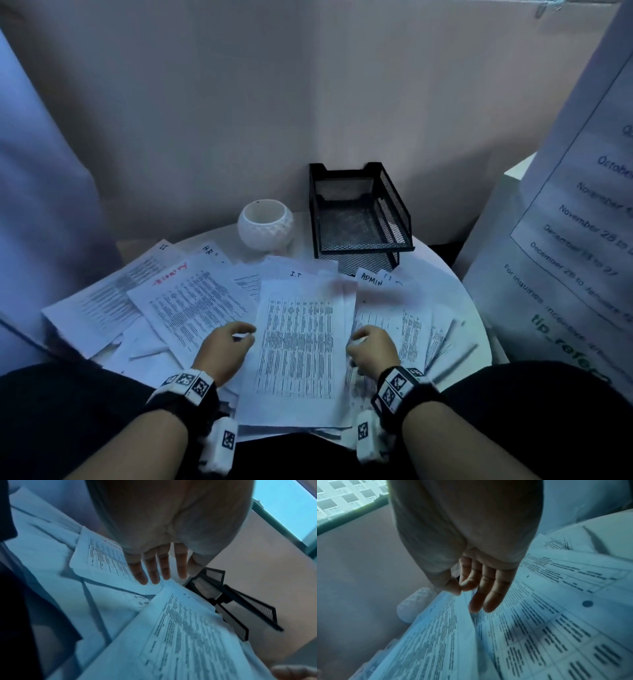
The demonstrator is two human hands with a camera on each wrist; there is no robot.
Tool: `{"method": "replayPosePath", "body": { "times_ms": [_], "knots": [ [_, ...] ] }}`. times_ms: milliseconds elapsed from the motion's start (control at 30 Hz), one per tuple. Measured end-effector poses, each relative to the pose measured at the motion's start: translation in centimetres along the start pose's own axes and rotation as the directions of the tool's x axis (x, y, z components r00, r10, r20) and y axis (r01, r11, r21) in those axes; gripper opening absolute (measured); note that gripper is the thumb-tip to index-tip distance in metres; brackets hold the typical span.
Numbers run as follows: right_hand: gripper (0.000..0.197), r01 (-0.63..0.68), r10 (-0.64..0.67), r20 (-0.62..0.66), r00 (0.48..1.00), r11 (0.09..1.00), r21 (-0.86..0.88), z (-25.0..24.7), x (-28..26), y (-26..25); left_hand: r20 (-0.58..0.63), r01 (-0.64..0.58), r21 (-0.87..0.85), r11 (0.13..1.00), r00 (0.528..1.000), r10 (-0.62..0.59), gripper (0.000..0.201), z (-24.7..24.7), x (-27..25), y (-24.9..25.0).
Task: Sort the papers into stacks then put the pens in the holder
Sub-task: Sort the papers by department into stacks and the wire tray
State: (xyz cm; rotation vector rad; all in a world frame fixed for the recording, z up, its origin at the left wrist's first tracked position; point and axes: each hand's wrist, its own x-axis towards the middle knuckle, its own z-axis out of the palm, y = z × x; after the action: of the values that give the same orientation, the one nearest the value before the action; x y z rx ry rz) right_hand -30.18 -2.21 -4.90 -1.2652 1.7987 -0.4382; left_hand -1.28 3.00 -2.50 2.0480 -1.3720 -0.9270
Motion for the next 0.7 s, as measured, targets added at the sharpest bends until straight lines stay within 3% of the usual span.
{"method": "replayPosePath", "body": {
  "times_ms": [67,200,400,533,600,700],
  "knots": [
    [0.023,-0.002,0.001,-0.033,0.999,0.999,-0.032,0.1,-0.2,0.2,-0.024,0.040,-0.029,0.999,0.999,-0.040,0.012,-0.1,0.6,0.1],
    [0.041,-0.075,0.082,0.139,0.987,0.995,-0.059,1.7,-1.5,0.7,0.069,0.090,-0.004,0.996,0.994,-0.089,0.038,0.7,1.2,0.0],
    [0.020,0.014,0.004,0.163,0.987,0.993,-0.113,1.5,-1.0,-0.8,0.148,0.112,0.007,0.994,0.983,-0.112,0.059,1.3,1.0,-0.5],
    [0.009,0.142,-0.156,-0.017,0.988,0.934,-0.328,-0.9,-0.6,-2.6,0.141,0.129,0.004,0.992,0.982,-0.128,0.060,0.8,1.3,-0.4],
    [0.013,0.139,-0.198,-0.099,0.975,0.896,-0.421,-2.3,-0.4,-2.5,0.150,0.132,0.006,0.991,0.980,-0.132,0.060,0.8,1.4,-0.3],
    [0.021,0.135,-0.219,-0.170,0.961,0.904,-0.405,-3.7,-0.2,-2.1,0.166,0.122,0.003,0.993,0.979,-0.121,0.058,0.9,1.4,-0.1]
  ]
}}
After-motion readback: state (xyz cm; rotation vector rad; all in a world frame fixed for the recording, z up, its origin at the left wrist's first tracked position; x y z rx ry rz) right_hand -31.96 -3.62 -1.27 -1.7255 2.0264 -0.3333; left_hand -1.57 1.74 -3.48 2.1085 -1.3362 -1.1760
